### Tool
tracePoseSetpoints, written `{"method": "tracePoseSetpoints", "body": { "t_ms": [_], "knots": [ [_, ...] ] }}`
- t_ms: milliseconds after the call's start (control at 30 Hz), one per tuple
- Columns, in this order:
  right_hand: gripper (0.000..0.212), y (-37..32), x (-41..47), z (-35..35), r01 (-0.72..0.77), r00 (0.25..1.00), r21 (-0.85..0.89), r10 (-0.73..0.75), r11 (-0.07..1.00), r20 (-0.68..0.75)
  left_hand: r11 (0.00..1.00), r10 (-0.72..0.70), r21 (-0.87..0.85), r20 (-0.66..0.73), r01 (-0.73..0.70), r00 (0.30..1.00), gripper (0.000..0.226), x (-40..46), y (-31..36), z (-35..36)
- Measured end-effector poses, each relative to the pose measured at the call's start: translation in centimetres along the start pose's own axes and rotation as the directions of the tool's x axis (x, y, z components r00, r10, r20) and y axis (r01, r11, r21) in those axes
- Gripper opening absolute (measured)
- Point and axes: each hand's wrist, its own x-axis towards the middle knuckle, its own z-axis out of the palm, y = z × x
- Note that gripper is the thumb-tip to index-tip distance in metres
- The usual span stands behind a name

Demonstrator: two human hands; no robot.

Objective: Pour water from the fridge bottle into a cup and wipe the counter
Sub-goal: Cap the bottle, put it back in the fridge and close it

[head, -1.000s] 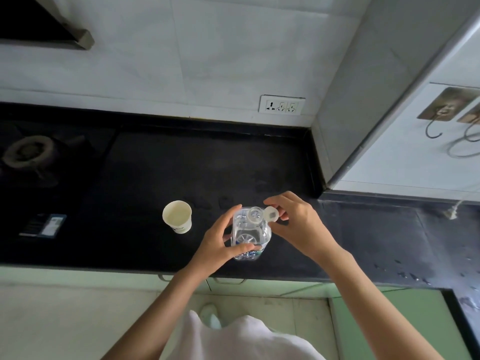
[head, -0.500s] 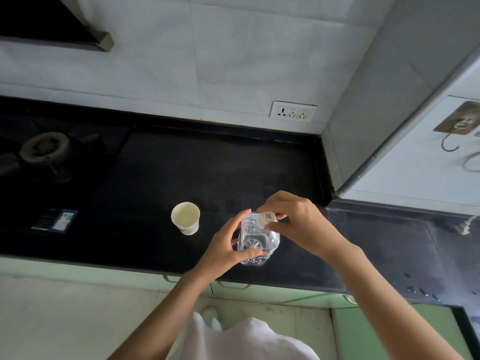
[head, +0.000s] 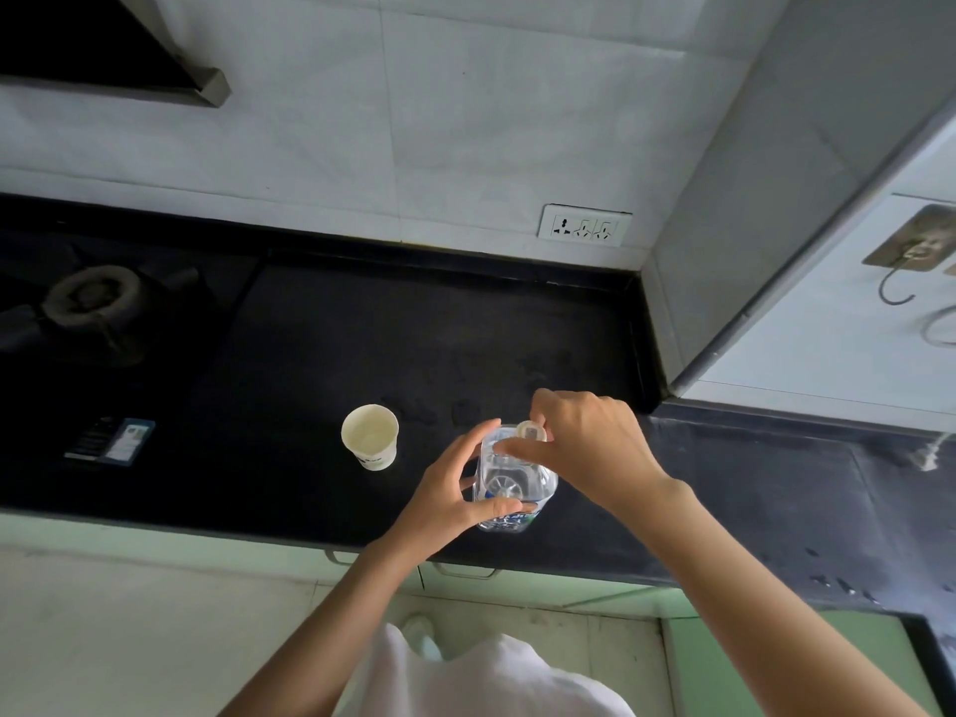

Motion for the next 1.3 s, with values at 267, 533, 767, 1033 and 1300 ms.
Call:
{"method": "tracePoseSetpoints", "body": {
  "t_ms": [267,533,767,1033,1300],
  "knots": [
    [0.047,2.6,-0.8,-0.2,0.315,0.936,0.365,-0.351,0.876,0.034,1.0,-0.001,0.009,-0.014,0.001,1.0,0.083,0.1,-0.1,0.0],
    [0.027,1.7,-0.1,1.5,0.266,0.956,0.09,-0.25,0.96,-0.154,1.0,-0.001,0.01,-0.004,0.001,1.0,0.083,0.1,-0.1,0.0],
    [0.055,2.0,-0.9,1.6,0.088,0.996,0.213,-0.087,0.973,-0.01,1.0,-0.002,0.027,-0.001,0.002,1.0,0.081,0.1,-0.1,0.0],
    [0.039,3.0,-0.3,1.3,0.404,0.914,0.267,-0.399,0.875,-0.076,1.0,0.006,0.02,-0.01,-0.005,1.0,0.083,0.2,-0.3,0.0],
    [0.034,1.8,-0.7,2.5,0.292,0.906,-0.087,-0.305,0.952,-0.294,1.0,-0.002,0.024,0.0,0.002,1.0,0.081,0.2,-0.2,0.1]
  ]
}}
